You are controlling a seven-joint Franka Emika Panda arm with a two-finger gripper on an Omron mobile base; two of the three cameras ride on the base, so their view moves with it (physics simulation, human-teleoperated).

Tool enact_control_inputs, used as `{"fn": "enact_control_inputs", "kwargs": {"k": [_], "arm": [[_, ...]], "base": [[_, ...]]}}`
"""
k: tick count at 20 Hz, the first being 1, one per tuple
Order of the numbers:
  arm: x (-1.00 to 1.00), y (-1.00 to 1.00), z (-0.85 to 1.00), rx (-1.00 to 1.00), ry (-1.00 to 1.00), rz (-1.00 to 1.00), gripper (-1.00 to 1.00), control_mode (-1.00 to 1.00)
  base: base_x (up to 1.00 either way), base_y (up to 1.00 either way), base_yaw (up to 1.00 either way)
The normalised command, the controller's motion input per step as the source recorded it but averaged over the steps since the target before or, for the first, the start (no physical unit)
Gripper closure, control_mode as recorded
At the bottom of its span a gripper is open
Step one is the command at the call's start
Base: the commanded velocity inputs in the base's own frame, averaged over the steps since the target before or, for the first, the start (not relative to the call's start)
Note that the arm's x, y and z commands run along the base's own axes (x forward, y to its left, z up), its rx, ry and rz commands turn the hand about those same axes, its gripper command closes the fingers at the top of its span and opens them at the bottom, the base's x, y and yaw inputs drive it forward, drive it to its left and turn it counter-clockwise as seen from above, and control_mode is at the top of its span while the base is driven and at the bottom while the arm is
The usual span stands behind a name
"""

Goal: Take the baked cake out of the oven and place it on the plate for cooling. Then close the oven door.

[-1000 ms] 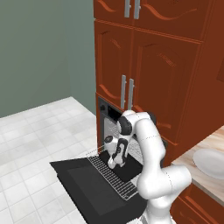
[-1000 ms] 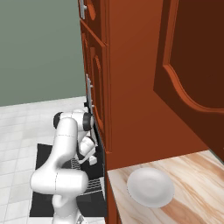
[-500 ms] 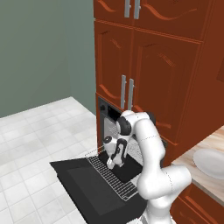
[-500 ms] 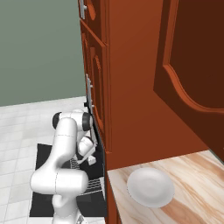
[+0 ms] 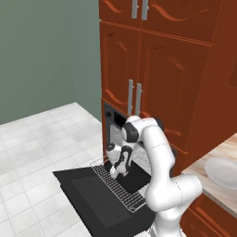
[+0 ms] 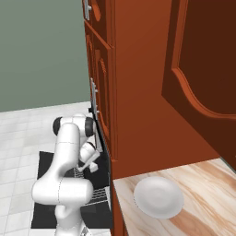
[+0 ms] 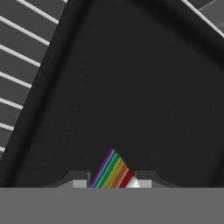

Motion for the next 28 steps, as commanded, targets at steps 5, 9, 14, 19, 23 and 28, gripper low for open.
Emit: {"fn": "enact_control_inputs", "kwargs": {"k": [5, 9, 14, 19, 23, 28], "arm": [[-0.03, 0.04, 0.24, 0.00, 0.00, 0.00, 1.00, -1.00], [-0.18, 0.06, 0.21, 0.00, 0.00, 0.00, 1.00, -1.00], [-0.18, 0.05, 0.25, 0.00, 0.00, 0.00, 1.00, -1.00], [-0.26, 0.03, 0.24, 0.00, 0.00, -0.01, 1.00, -1.00], [-0.19, 0.01, 0.31, 0.00, 0.00, -0.04, 1.00, -1.00], [-0.17, 0.00, 0.36, 0.00, 0.00, -0.08, 1.00, -1.00]], "base": [[0.00, 0.00, 0.00], [0.00, 0.00, 0.00], [0.00, 0.00, 0.00], [0.00, 0.00, 0.00], [0.00, 0.00, 0.00], [0.00, 0.00, 0.00]]}}
